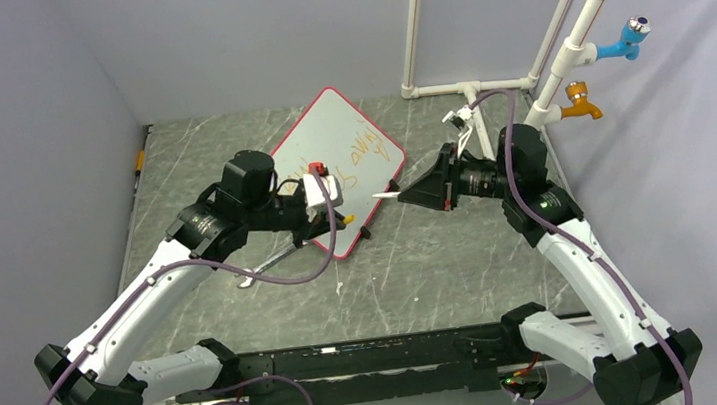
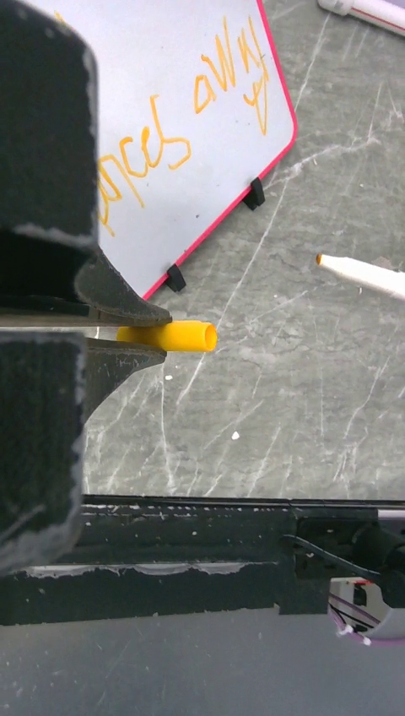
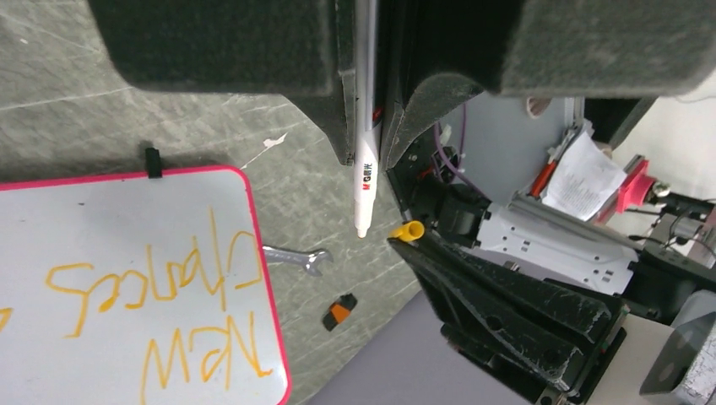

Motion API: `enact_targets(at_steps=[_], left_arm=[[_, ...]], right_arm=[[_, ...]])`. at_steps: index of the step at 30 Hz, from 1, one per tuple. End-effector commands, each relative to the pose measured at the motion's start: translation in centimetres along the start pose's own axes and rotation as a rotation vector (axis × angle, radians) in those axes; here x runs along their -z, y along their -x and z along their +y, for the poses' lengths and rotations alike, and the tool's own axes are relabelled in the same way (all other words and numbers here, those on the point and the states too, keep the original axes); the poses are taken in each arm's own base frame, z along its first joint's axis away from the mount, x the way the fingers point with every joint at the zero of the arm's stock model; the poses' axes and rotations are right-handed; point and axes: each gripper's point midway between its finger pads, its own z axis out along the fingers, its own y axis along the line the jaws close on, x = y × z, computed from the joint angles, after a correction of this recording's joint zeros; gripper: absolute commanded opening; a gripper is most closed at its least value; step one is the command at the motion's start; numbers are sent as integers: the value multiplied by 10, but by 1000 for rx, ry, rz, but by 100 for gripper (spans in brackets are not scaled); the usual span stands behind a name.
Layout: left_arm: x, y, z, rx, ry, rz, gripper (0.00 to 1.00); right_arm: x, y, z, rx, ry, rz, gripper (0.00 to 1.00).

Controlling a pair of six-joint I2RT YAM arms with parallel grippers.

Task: Write a sentence on the whiteboard
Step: Insert the whiteboard marker without the cap into the pen cap.

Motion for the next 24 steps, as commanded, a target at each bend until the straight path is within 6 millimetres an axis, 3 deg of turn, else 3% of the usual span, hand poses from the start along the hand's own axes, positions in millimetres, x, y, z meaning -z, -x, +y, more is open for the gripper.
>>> enact_targets(at_steps=[1,10,24], left_arm=[[5,-2,4,-133,12,13,0],[4,-12,7,-164,4,65,0],[4,-25,13,-159,36,108,0]], right_arm=[[-4,-8,13,38,74,45,0],[-22,-23,25,67,104,132,0],[-31,-25,34,97,118,157,0]])
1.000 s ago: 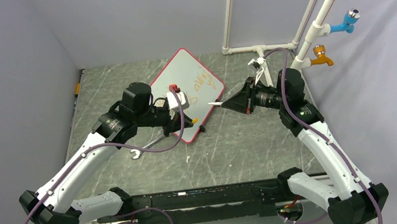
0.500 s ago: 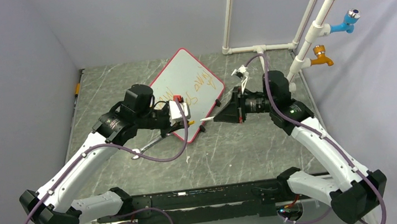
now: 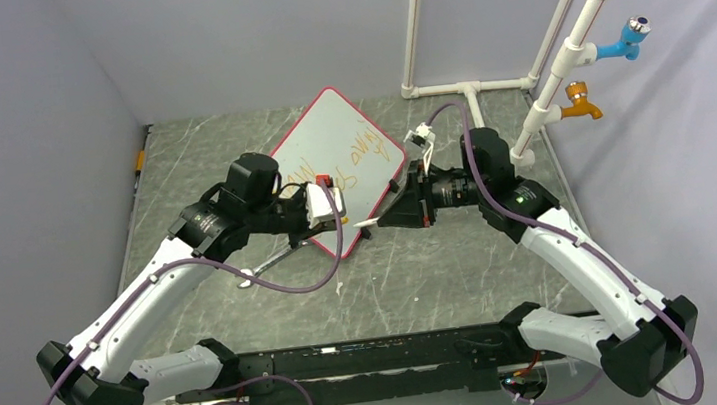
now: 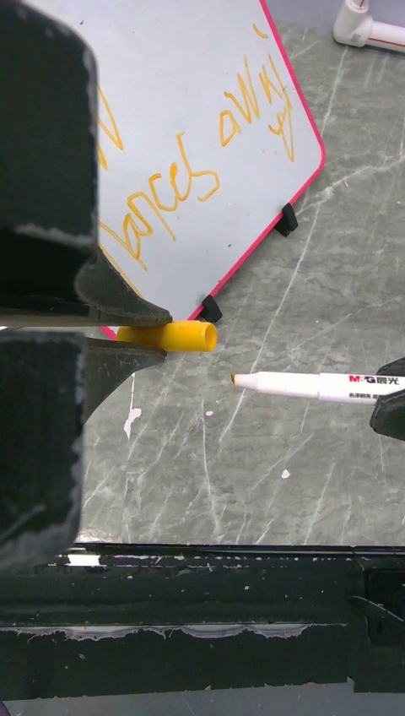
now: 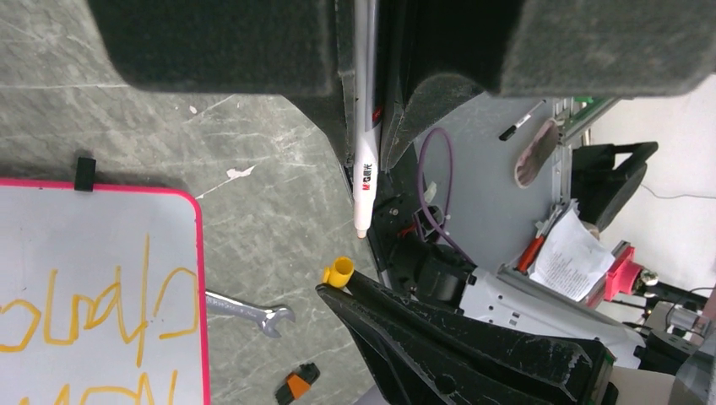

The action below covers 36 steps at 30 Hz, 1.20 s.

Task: Write a sentence on the whiteboard
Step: Insert the whiteboard marker without the cap into the pen cap.

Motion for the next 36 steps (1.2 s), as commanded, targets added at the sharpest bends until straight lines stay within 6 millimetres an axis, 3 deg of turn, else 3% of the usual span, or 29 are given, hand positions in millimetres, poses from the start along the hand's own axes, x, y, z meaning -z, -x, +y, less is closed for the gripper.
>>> enact_targets(at_steps=[1,36], left_arm=[[1,-1,2,-19,9,4,0],[-3,-5,-4,-17,-8,29,0]], right_arm=[[1,19,10,76,9,-35,0],[-9,28,7,95,-2,-61,0]])
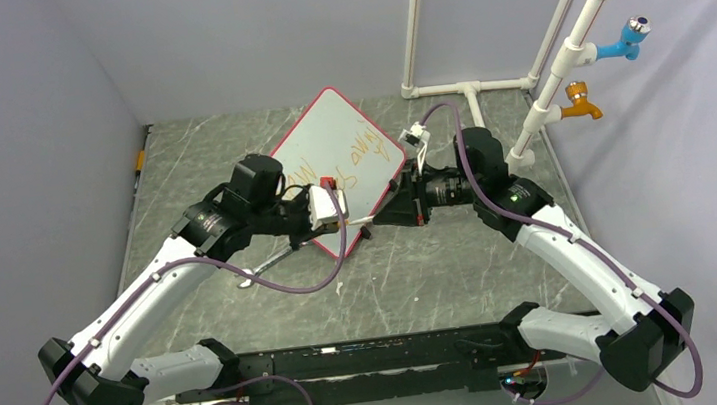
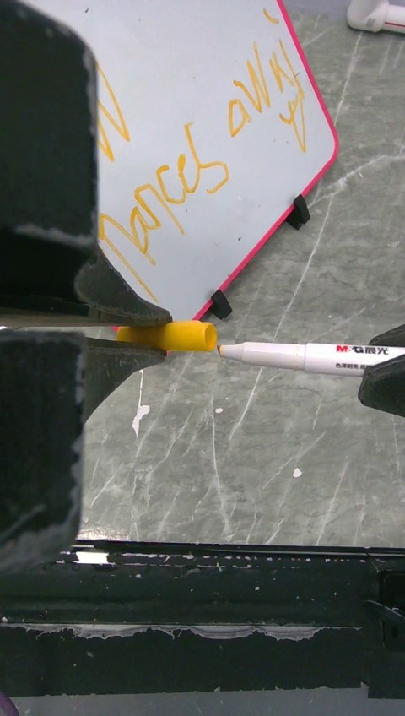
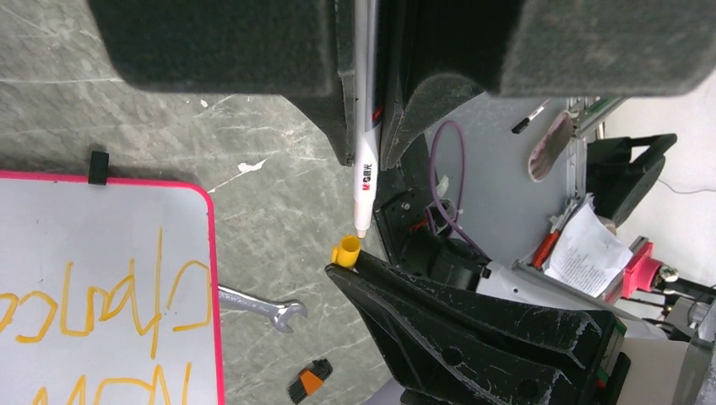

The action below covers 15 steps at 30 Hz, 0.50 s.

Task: Write a sentence on the whiteboard
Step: Insert the whiteboard marker without the cap into the pen cap.

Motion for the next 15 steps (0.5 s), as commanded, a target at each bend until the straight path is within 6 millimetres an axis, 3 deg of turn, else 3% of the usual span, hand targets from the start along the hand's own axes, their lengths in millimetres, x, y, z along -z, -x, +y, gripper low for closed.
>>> enact_targets(at_steps=[1,15], left_arm=[[0,1,-2,-21,-5,-3,0],[-2,5,-5,-17,-15,0,0]], right_arm=[[0,25,11,73,21,-62,0],[-7,18,5,63,16,-42,0]])
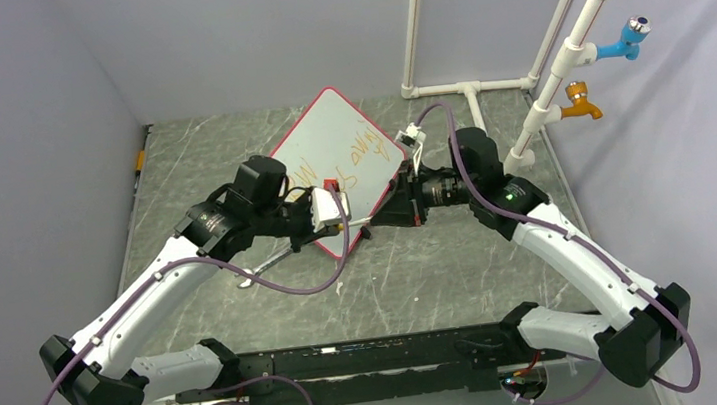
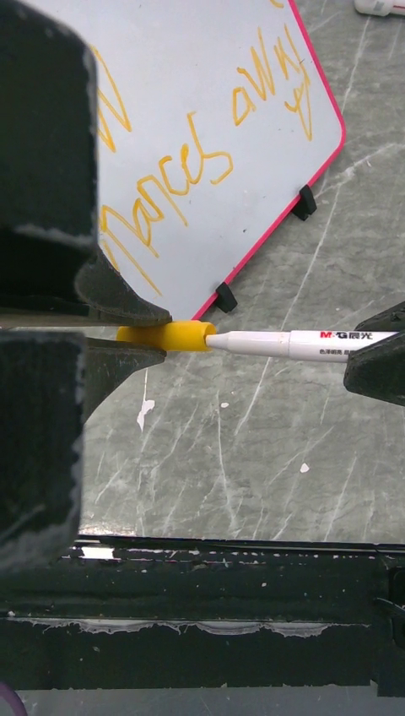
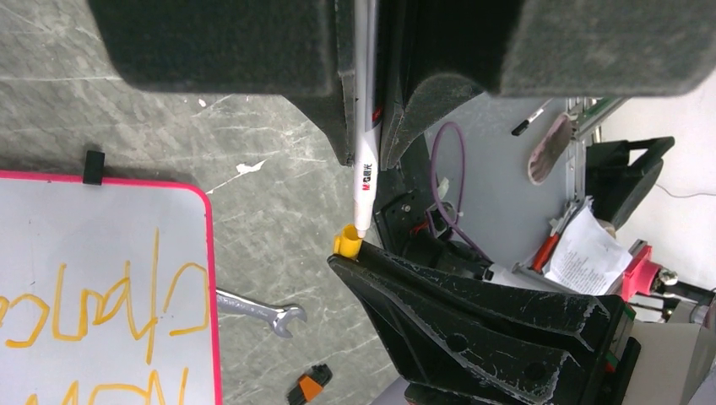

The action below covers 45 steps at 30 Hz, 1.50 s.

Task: Write a sentence on the whiteboard
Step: Insert the whiteboard marker without the cap into the pen cap.

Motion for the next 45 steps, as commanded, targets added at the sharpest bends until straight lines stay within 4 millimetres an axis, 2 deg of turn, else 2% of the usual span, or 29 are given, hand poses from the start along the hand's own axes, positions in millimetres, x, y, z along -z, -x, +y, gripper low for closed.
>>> enact_targets(at_steps=[1,21,33,45], left_arm=[[2,9,-1,-20,-3,-19,0],[10,15,0,-33,28,-44,0],[-2,18,-6,-18,-17,-50,0],[-16,34,-6,-29,14,-88,0]], right_arm=[[-2,19,6,67,12,-50,0],[-2,11,-1,69,-29,-44,0],[-23,6,6,95,9,32,0],[-42,3,13,40,57,29,0]])
